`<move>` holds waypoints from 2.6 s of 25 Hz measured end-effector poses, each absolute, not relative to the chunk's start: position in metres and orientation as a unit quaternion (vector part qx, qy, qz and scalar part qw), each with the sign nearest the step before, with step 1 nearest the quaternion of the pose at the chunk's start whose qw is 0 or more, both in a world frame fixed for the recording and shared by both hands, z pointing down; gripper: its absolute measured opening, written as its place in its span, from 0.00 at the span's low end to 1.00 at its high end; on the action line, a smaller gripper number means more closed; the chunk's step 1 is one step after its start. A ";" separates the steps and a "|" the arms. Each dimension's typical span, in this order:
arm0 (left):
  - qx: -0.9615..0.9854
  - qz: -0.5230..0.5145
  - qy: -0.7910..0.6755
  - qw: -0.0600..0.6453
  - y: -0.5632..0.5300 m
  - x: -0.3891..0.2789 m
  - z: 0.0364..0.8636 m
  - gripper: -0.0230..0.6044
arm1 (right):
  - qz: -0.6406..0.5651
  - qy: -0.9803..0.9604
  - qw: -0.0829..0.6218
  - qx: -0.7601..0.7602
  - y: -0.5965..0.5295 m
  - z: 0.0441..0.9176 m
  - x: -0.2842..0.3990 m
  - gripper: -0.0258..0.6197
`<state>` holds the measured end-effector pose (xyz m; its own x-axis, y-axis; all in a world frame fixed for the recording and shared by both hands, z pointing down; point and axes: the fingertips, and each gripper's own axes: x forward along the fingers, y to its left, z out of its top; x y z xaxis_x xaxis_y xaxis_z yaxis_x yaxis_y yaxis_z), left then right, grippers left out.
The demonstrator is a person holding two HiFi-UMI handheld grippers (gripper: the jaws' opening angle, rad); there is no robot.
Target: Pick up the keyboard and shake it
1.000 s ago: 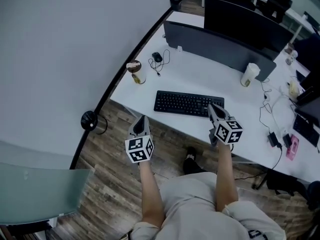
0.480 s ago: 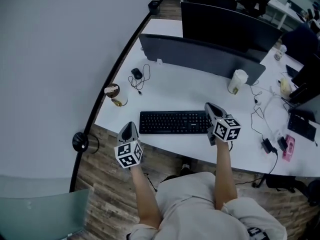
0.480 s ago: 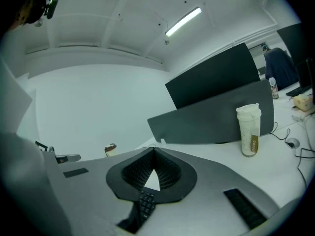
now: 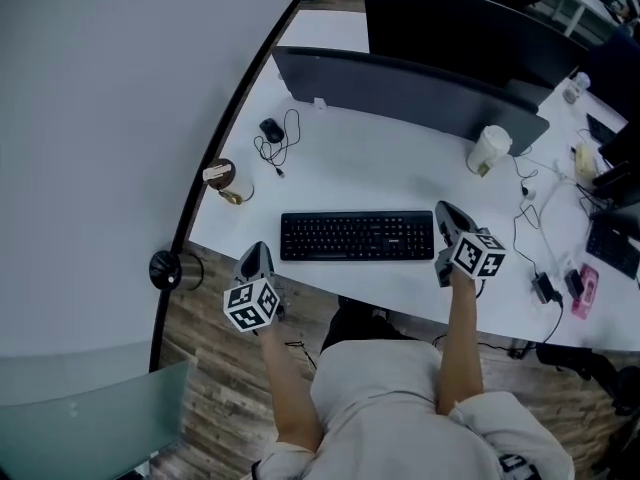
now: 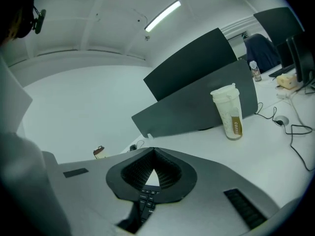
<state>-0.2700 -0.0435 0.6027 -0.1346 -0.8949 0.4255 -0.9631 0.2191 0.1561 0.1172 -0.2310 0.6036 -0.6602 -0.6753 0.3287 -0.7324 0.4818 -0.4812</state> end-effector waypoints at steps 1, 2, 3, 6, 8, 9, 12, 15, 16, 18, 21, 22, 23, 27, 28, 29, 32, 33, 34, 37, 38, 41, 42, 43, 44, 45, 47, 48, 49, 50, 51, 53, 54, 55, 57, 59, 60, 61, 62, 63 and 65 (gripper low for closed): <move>0.622 0.080 -0.747 0.223 -0.047 -0.270 0.606 0.06 | 0.309 -0.856 0.048 0.412 -0.232 0.608 0.117 0.10; 0.624 0.083 -0.744 0.226 -0.050 -0.270 0.609 0.06 | 0.317 -0.852 0.048 0.414 -0.233 0.613 0.116 0.10; 0.627 0.086 -0.740 0.228 -0.054 -0.270 0.611 0.06 | 0.325 -0.848 0.046 0.416 -0.235 0.616 0.115 0.10; 0.638 0.092 -0.730 0.228 -0.068 -0.273 0.611 0.06 | 0.335 -0.843 0.049 0.418 -0.241 0.618 0.110 0.10; 0.644 0.087 -0.725 0.228 -0.081 -0.274 0.609 0.06 | 0.328 -0.843 0.059 0.421 -0.246 0.614 0.111 0.10; 0.648 0.086 -0.721 0.229 -0.087 -0.274 0.608 0.06 | 0.327 -0.843 0.061 0.423 -0.248 0.612 0.112 0.10; 0.658 0.089 -0.710 0.235 -0.103 -0.276 0.606 0.06 | 0.332 -0.836 0.067 0.431 -0.253 0.610 0.113 0.10; 0.671 0.096 -0.693 0.245 -0.113 -0.278 0.612 0.06 | 0.334 -0.829 0.090 0.439 -0.251 0.620 0.119 0.10; 0.682 0.107 -0.679 0.249 -0.116 -0.277 0.620 0.06 | 0.336 -0.827 0.099 0.439 -0.250 0.626 0.121 0.10; 0.712 0.147 -0.634 0.264 -0.117 -0.273 0.649 0.06 | 0.347 -0.822 0.122 0.435 -0.248 0.646 0.125 0.10; 0.727 0.162 -0.587 0.318 -0.106 -0.278 0.701 0.06 | 0.363 -0.815 0.160 0.422 -0.244 0.682 0.131 0.10; 0.726 0.152 -0.579 0.338 -0.101 -0.280 0.715 0.06 | 0.361 -0.815 0.169 0.420 -0.243 0.691 0.133 0.10; 0.724 0.141 -0.574 0.356 -0.099 -0.282 0.728 0.06 | 0.356 -0.817 0.173 0.418 -0.243 0.698 0.134 0.10; 0.693 0.078 -0.593 0.403 -0.102 -0.298 0.754 0.09 | 0.360 -0.820 0.139 0.422 -0.248 0.709 0.127 0.17; 0.685 0.060 -0.597 0.414 -0.102 -0.301 0.756 0.15 | 0.374 -0.817 0.129 0.419 -0.247 0.714 0.124 0.26; 0.678 0.047 -0.598 0.424 -0.103 -0.303 0.759 0.20 | 0.386 -0.814 0.123 0.416 -0.245 0.719 0.123 0.31; 0.672 0.041 -0.592 0.444 -0.110 -0.303 0.770 0.32 | 0.410 -0.805 0.134 0.407 -0.240 0.739 0.123 0.42; 0.673 0.043 -0.587 0.447 -0.114 -0.301 0.773 0.37 | 0.420 -0.801 0.142 0.402 -0.238 0.746 0.124 0.43; 0.675 0.046 -0.583 0.450 -0.118 -0.298 0.774 0.41 | 0.431 -0.797 0.148 0.397 -0.236 0.753 0.125 0.44; 0.679 0.065 -0.576 0.451 -0.123 -0.290 0.778 0.42 | 0.447 -0.786 0.149 0.401 -0.236 0.763 0.132 0.46; 0.678 0.073 -0.576 0.451 -0.125 -0.288 0.780 0.43 | 0.449 -0.785 0.147 0.402 -0.236 0.764 0.133 0.47; 0.670 0.095 -0.587 0.444 -0.131 -0.286 0.782 0.47 | 0.452 -0.779 0.162 0.403 -0.236 0.774 0.129 0.49; 0.668 0.102 -0.591 0.439 -0.132 -0.285 0.782 0.47 | 0.448 -0.777 0.173 0.407 -0.235 0.778 0.128 0.49; 0.667 0.107 -0.596 0.434 -0.132 -0.284 0.783 0.47 | 0.446 -0.775 0.182 0.409 -0.234 0.782 0.125 0.49; 0.667 0.107 -0.599 0.429 -0.133 -0.282 0.784 0.49 | 0.446 -0.775 0.186 0.407 -0.232 0.785 0.121 0.50; 0.667 0.105 -0.602 0.427 -0.134 -0.279 0.784 0.51 | 0.447 -0.776 0.187 0.404 -0.230 0.786 0.116 0.50; 0.664 0.101 -0.606 0.427 -0.134 -0.276 0.784 0.53 | 0.441 -0.782 0.191 0.398 -0.227 0.787 0.107 0.51; 0.662 0.097 -0.608 0.428 -0.134 -0.277 0.784 0.54 | 0.436 -0.785 0.193 0.395 -0.226 0.787 0.104 0.51; 0.660 0.090 -0.610 0.428 -0.135 -0.278 0.783 0.54 | 0.431 -0.789 0.193 0.393 -0.226 0.786 0.101 0.51; 0.659 0.081 -0.612 0.429 -0.136 -0.279 0.783 0.55 | 0.423 -0.793 0.194 0.393 -0.227 0.784 0.100 0.51; 0.659 0.072 -0.612 0.432 -0.137 -0.280 0.782 0.55 | 0.414 -0.797 0.197 0.392 -0.228 0.782 0.100 0.51; 0.658 0.060 -0.608 0.440 -0.137 -0.282 0.780 0.56 | 0.410 -0.806 0.195 0.379 -0.225 0.779 0.099 0.51; 0.660 0.052 -0.605 0.443 -0.137 -0.283 0.777 0.56 | 0.410 -0.811 0.187 0.373 -0.224 0.776 0.098 0.51; 0.664 0.042 -0.601 0.444 -0.137 -0.284 0.775 0.56 | 0.409 -0.816 0.175 0.369 -0.223 0.773 0.097 0.51; 0.675 0.013 -0.589 0.444 -0.138 -0.285 0.770 0.56 | 0.398 -0.825 0.151 0.371 -0.225 0.766 0.097 0.51; 0.685 -0.019 -0.576 0.446 -0.141 -0.286 0.764 0.56 | 0.381 -0.835 0.128 0.375 -0.228 0.757 0.099 0.51; 0.688 -0.037 -0.569 0.450 -0.142 -0.286 0.761 0.56 | 0.372 -0.839 0.116 0.378 -0.230 0.752 0.100 0.51; 0.690 -0.058 -0.559 0.455 -0.142 -0.285 0.757 0.56 | 0.363 -0.843 0.103 0.384 -0.232 0.748 0.101 0.51; 0.691 -0.081 -0.549 0.462 -0.142 -0.285 0.753 0.56 | 0.355 -0.845 0.087 0.390 -0.235 0.743 0.102 0.51; 0.691 -0.104 -0.540 0.469 -0.142 -0.286 0.750 0.56 | 0.351 -0.846 0.070 0.395 -0.238 0.738 0.103 0.51; 0.687 -0.146 -0.521 0.485 -0.139 -0.290 0.747 0.56 | 0.344 -0.851 0.044 0.395 -0.243 0.730 0.105 0.51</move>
<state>-0.2896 -0.1390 0.7466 0.4156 -0.8570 0.3046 -0.5741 0.0125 0.8187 0.1050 -0.2428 0.7298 -0.6843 -0.6415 0.3466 -0.7021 0.4514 -0.5507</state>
